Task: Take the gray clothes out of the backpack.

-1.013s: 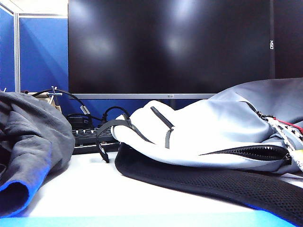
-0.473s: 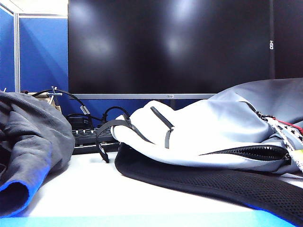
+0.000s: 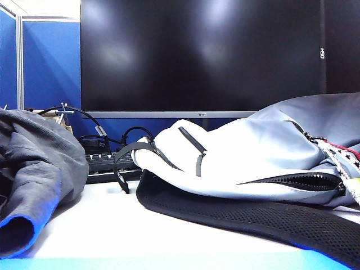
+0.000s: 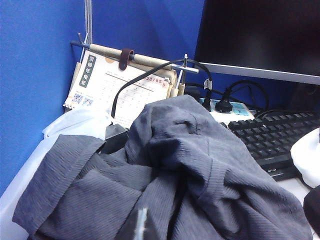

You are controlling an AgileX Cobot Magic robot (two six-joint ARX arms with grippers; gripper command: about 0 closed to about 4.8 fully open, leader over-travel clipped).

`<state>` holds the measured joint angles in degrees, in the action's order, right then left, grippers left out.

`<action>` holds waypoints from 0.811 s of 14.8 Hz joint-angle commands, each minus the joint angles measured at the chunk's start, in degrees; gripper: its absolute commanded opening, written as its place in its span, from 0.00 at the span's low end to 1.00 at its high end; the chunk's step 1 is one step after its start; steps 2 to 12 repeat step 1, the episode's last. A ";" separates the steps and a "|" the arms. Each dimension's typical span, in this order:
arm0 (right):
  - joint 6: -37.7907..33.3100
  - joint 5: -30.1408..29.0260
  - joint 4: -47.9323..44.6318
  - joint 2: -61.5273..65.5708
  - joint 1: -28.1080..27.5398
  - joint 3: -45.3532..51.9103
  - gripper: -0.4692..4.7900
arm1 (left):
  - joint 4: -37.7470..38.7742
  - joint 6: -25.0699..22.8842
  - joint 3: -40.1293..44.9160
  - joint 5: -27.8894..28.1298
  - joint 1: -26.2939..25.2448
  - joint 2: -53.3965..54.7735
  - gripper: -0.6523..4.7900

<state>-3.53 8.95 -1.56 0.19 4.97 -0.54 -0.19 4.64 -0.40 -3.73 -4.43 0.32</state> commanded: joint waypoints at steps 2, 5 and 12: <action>0.17 -0.02 -0.79 -0.09 -0.02 0.15 0.08 | -0.63 -0.13 -0.02 -0.13 -0.02 -0.13 0.11; 0.17 -0.02 -0.79 -0.09 -0.02 0.15 0.08 | -0.63 -0.13 -0.02 -0.13 -0.02 -0.13 0.11; 0.17 -0.02 -0.79 -0.09 -0.02 0.15 0.08 | -0.63 -0.13 -0.02 -0.13 -0.02 -0.13 0.11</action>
